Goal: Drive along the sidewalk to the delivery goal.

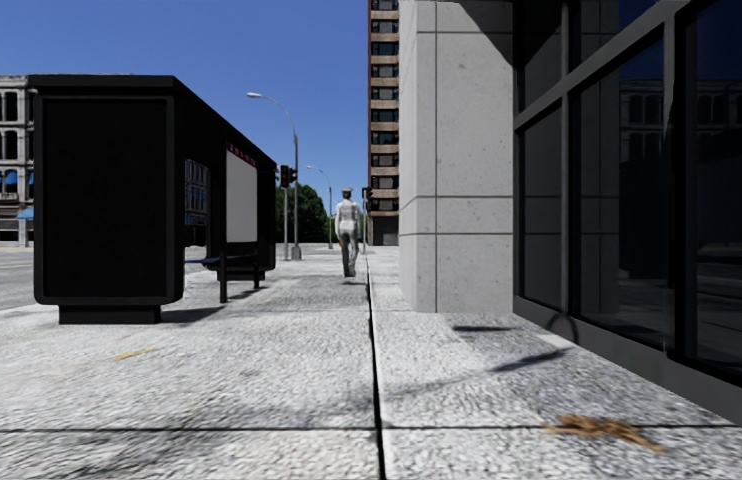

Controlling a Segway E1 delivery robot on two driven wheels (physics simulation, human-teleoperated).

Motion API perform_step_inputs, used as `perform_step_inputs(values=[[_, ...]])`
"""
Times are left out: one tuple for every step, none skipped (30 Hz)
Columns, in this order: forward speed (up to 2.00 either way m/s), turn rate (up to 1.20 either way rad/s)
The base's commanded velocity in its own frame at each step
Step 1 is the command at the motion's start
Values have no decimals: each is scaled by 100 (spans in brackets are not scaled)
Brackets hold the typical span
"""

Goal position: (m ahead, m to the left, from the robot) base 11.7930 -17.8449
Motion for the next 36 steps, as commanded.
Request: perform_step_inputs(values=[[200, 0], [200, 0], [200, 0], [200, 0], [200, 0], [200, 0], [200, 0], [200, 0], [200, 0], [200, 0], [200, 0], [200, 0], [200, 0], [200, 0], [200, 0], [200, 0], [200, 0], [200, 0], [200, 0], [200, 0], [200, 0], [200, 0], [200, 0], [200, 0], [200, 0], [200, 6], [200, 16], [200, 18], [200, 18], [200, 19], [200, 21], [200, 21], [200, 23], [200, 23], [200, 24], [200, 25]])
